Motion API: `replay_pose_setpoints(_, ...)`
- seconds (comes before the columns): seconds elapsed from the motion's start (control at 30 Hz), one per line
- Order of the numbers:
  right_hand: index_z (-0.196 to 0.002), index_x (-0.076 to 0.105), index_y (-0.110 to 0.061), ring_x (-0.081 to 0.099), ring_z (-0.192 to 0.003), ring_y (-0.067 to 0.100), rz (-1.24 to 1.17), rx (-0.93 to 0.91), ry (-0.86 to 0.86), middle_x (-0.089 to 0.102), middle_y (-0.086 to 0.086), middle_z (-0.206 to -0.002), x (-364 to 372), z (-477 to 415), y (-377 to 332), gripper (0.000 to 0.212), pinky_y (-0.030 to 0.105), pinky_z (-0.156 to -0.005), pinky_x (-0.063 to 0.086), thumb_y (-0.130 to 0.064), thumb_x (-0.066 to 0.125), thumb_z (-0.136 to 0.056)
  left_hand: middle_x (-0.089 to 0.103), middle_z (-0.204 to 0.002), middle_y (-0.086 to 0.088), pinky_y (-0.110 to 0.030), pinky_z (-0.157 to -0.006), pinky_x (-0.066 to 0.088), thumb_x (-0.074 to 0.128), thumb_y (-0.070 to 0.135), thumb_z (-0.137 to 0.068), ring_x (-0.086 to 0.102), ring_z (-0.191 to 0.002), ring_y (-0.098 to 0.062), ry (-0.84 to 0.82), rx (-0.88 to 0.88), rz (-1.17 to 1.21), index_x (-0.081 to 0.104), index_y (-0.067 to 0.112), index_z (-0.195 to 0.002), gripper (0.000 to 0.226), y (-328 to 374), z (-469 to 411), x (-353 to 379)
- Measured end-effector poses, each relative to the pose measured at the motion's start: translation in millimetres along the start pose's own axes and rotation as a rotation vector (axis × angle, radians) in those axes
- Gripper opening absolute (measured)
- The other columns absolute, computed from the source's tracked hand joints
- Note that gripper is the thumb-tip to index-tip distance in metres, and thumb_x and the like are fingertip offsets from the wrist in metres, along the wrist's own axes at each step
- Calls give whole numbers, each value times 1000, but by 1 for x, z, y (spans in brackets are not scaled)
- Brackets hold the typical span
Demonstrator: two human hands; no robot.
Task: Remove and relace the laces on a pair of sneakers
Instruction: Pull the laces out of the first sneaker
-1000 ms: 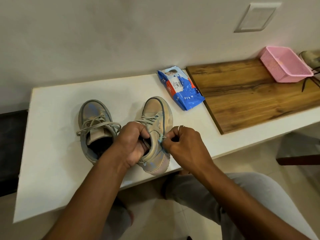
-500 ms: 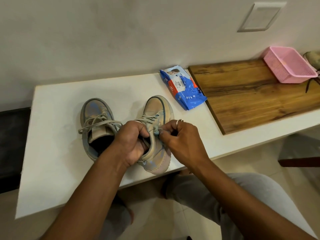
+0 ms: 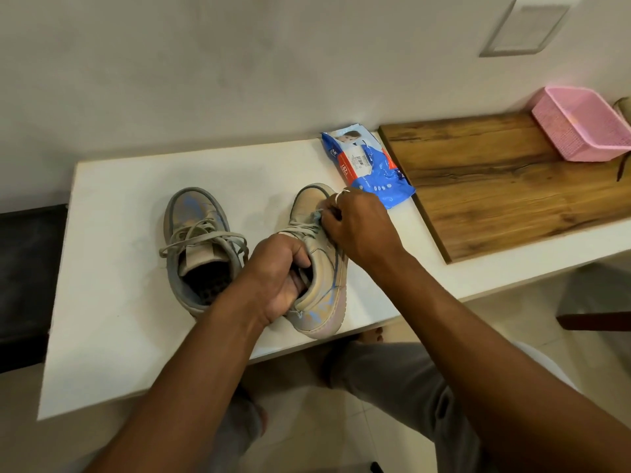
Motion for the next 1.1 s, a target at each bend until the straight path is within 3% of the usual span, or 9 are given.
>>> replay_pose_setpoints(0.1, -93, 72, -8, 61, -80, 20, -20, 24, -85, 68, 7, -87, -5, -4, -6, 19, 40, -72, 55, -23, 61, -92, 53, -61, -7, -23, -48, 51, 29, -9, -71, 56, -48, -19, -3, -4, 9, 50, 5, -68, 25, -1, -2, -3)
replay_pose_setpoints(0.27, -82, 77, -11, 68, -73, 15, -197, 84, -311, 74, 3, -78, -23, -4, -5, 11, 30, -62, 55, -21, 72, -86, 56, -67, -9, -26, -56, 54, 34, -4, -62, 58, -56, -23, -55, -10, 65, 56, 4, -72, 25, 1, 0, -7)
replay_pose_setpoints(0.33, -84, 76, -12, 68, -76, 16, -198, 136, -273, 73, 2, -79, -19, -8, 2, 12, 29, -63, 56, -23, 72, -86, 57, -68, -9, -28, -58, 55, 34, -1, -73, 59, -57, -22, -88, -5, 97, 59, 5, -75, 25, 1, -1, -7)
replay_pose_setpoints(0.47, -96, 73, -13, 63, -80, 15, -88, 143, -56, 69, 1, -85, -5, -10, 6, 15, 36, -74, 58, -26, 65, -93, 69, -101, -17, -46, -91, 54, 53, 14, -89, 67, -94, -32, -95, 9, 70, 64, 3, -114, 29, -1, -7, -4)
replay_pose_setpoints(0.57, -102, 72, -11, 63, -82, 17, -53, 118, -56, 69, 4, -89, -3, -9, 5, 20, 40, -77, 58, -27, 62, -95, 67, -117, -21, -50, -96, 51, 57, 9, -92, 65, -109, -36, -25, 16, 22, 63, 3, -122, 32, -4, -10, -1)
replay_pose_setpoints(0.8, -87, 74, -10, 63, -74, 12, -97, 112, -404, 70, 4, -82, -30, -10, 6, 16, 29, -62, 52, -26, 73, -86, 67, -102, -21, -46, -92, 53, 51, 2, -89, 65, -92, -32, 43, -16, 47, 62, -2, -118, 32, -4, -12, -6)
replay_pose_setpoints(0.87, -90, 75, -11, 63, -76, 11, -147, 136, -380, 71, 1, -83, -32, -10, 10, 17, 24, -61, 50, -28, 73, -88, 67, -99, -20, -46, -92, 52, 50, 3, -89, 64, -89, -32, 46, -16, 56, 62, -2, -118, 31, -4, -12, -5)
replay_pose_setpoints(1.0, -95, 76, -13, 65, -79, 13, -194, 121, -115, 71, -2, -84, -17, -7, 10, 16, 28, -64, 54, -27, 68, -92, 66, -109, -22, -48, -95, 51, 50, 4, -89, 63, -97, -34, 49, -27, 66, 61, 0, -121, 34, -5, -14, -7)
replay_pose_setpoints(1.1, -89, 73, -8, 65, -74, 16, -131, 67, -198, 70, 1, -80, -12, -2, 5, 17, 34, -63, 55, -24, 67, -90, 65, -112, -24, -49, -94, 52, 49, 3, -88, 63, -97, -35, 43, -32, 75, 60, -3, -122, 37, -6, -14, -7)
Point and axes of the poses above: each hand's wrist, its own z-axis away from the middle knuckle, its own x-axis out of the palm, y = z × x, the point moved 1 cm from there along -z, towards the middle knuckle
